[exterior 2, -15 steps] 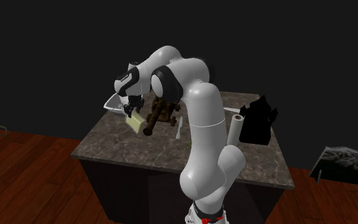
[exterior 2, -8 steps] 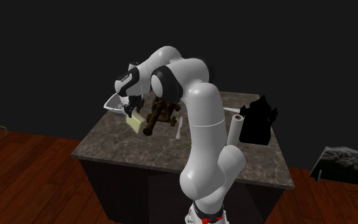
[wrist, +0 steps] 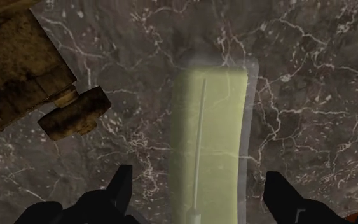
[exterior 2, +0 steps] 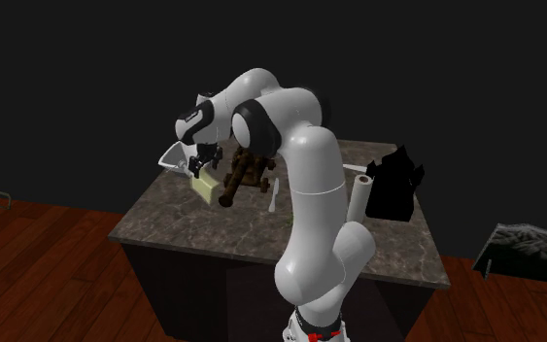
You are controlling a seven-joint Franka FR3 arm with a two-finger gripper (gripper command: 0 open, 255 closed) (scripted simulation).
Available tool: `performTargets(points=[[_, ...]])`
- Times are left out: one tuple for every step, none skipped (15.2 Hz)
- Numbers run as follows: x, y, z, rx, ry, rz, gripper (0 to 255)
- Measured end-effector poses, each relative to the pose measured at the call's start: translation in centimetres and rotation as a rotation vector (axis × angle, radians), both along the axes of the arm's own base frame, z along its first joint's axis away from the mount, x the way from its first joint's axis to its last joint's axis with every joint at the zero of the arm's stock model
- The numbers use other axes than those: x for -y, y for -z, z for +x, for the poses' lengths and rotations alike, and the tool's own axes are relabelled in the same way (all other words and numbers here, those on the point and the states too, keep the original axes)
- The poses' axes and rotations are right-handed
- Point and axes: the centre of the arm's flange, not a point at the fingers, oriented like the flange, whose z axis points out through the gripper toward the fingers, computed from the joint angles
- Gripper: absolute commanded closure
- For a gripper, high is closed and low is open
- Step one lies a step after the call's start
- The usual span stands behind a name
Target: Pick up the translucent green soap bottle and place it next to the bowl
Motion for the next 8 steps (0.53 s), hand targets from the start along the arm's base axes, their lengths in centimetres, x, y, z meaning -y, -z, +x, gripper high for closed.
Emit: performTargets(points=[[0.2,-1.2,-0.1,0.001,0.000,0.000,0],[0.5,-2.3,-0.1,0.001,0.000,0.000,0],[0.7,-2.9,-0.2,0.001,0.000,0.000,0],[0.7,-3.1,-0.2,0.001,0.000,0.000,0],[0.7,-3.2,-0.2,0.000,0.000,0.000,0],[0.7,-3.2,-0.2,0.000,0.000,0.000,0],[0.7,-3.2,-0.2,0.000,0.000,0.000,0],[0.7,-3.3,-0.2,0.000,0.000,0.000,0]])
